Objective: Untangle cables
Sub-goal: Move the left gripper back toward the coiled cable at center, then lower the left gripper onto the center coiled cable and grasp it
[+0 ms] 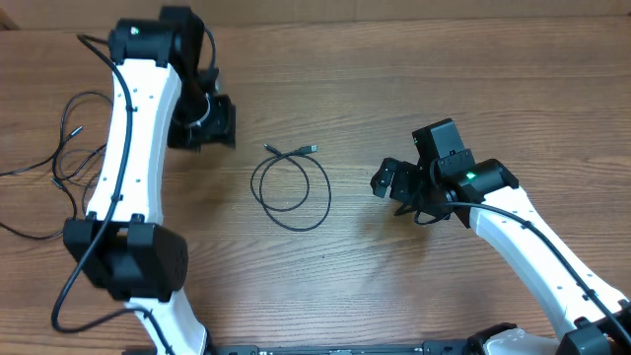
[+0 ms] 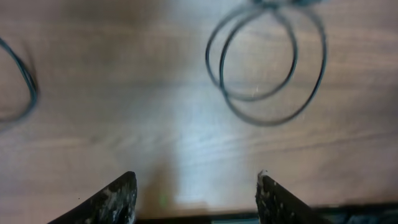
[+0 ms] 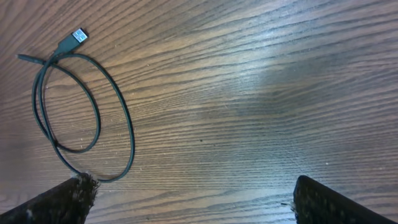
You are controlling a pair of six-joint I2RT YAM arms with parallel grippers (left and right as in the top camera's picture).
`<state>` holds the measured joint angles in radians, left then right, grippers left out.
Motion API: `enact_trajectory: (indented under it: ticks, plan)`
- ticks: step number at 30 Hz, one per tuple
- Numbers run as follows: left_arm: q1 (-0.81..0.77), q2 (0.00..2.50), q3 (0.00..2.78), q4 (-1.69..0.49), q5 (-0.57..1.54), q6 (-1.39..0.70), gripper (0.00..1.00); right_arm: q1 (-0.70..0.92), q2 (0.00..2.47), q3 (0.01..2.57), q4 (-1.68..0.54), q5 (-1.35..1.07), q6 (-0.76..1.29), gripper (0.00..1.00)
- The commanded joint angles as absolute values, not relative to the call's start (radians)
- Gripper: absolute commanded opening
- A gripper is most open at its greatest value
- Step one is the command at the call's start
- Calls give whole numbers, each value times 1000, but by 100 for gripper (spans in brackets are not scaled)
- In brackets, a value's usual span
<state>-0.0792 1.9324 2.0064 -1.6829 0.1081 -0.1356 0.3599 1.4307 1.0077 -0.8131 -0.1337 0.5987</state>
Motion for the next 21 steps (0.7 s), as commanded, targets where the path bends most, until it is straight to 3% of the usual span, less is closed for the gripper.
enact_trajectory:
  ticks: [1, 6, 12, 18, 21]
  plan:
    - [-86, 1776, 1880, -1689, 102, -173, 61, 358, 1422, 1015, -810, -135, 597, 100]
    - [-86, 1619, 1689, -1598, 94, -173, 57, 358, 1422, 1015, -810, -131, 597, 100]
    - [-86, 1404, 1364, -1233, 94, -173, 58, 358, 1422, 1015, -809, -131, 597, 100]
    - [-87, 1388, 1156, -902, 107, -164, 80, 358, 1422, 1015, -806, -131, 597, 100]
    - [-87, 1442, 1101, -765, 134, -129, 80, 358, 1422, 1015, -806, -131, 597, 100]
